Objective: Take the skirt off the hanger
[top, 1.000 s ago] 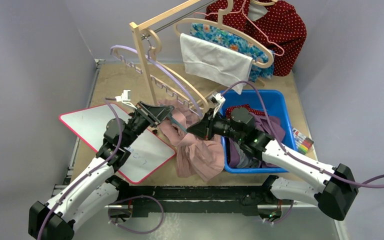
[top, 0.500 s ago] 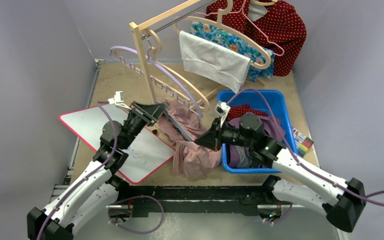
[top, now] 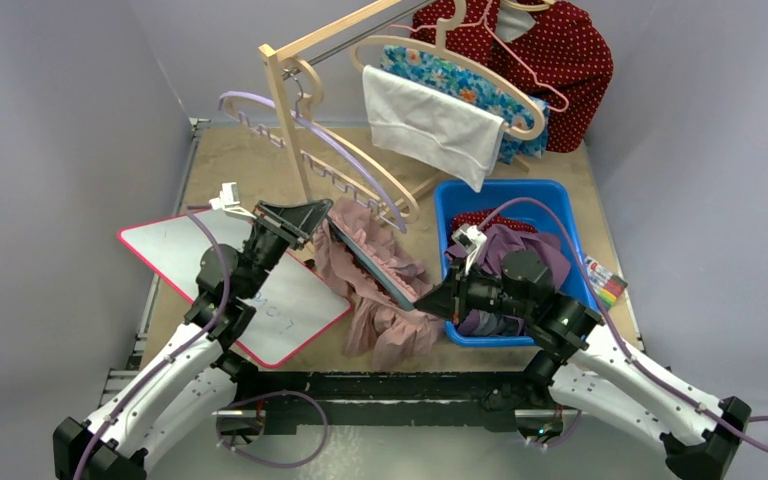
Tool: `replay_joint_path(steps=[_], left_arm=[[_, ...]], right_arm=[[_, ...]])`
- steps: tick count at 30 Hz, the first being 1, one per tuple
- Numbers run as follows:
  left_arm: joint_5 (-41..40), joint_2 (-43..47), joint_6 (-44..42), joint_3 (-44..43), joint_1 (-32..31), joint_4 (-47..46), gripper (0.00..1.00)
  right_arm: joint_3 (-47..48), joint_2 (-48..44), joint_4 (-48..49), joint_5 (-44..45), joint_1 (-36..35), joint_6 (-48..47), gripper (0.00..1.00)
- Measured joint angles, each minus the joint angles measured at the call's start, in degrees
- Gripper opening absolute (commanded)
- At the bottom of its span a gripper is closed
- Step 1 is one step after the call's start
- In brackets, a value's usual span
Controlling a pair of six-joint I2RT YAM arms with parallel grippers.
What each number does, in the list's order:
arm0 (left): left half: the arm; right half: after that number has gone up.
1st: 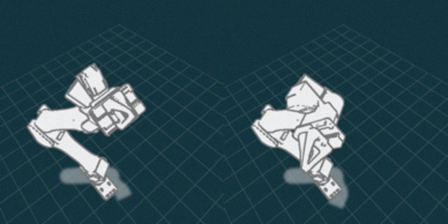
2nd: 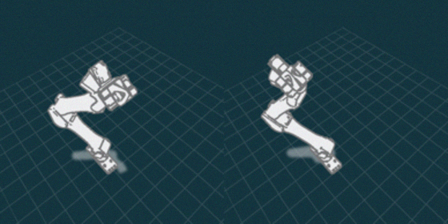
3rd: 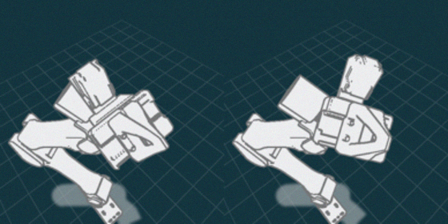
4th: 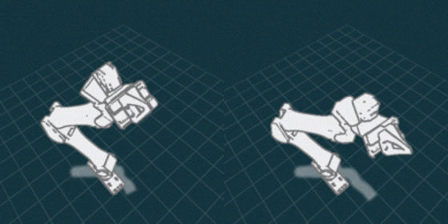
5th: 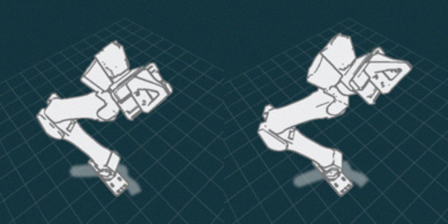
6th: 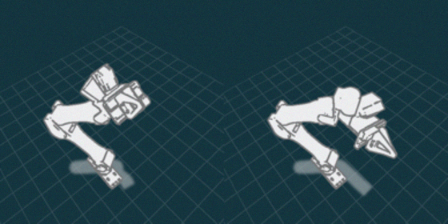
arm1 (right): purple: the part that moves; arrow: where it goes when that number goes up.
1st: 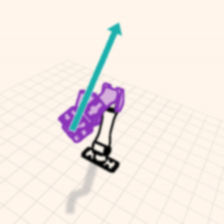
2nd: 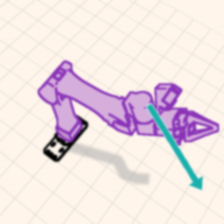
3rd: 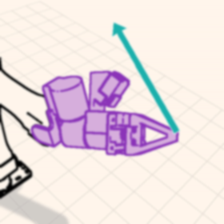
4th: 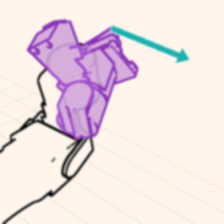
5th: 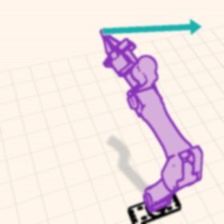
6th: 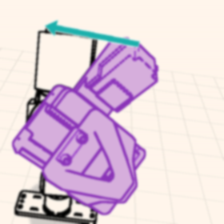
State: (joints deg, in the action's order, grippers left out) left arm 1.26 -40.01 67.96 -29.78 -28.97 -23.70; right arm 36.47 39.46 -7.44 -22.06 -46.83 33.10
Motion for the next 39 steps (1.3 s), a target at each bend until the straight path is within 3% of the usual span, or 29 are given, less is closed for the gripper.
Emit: replay_joint_path(steps=[6,14,19,28,39], left_arm=[[0.3,-0.7,3.8,0.0,0.0,-3.3,0.0],[0.4,-1.2,10.4,0.7,0.1,-10.0,0.0],[1.2,-0.6,13.0,1.9,0.1,-12.3,0.0],[6.4,-0.6,18.7,2.5,0.1,-16.3,0.0],[16.2,-0.5,19.9,-2.4,0.1,-17.3,0.0]], right_arm=[[-3.8,-2.1,1.4,2.1,0.0,3.8,0.0],[-4.2,4.3,7.2,5.1,0.0,5.5,0.0],[-6.6,2.0,14.9,6.6,0.0,7.8,0.0],[-0.4,20.2,27.8,11.0,0.0,6.3,0.0],[2.0,25.6,32.2,16.6,4.7,4.8,0.0]])
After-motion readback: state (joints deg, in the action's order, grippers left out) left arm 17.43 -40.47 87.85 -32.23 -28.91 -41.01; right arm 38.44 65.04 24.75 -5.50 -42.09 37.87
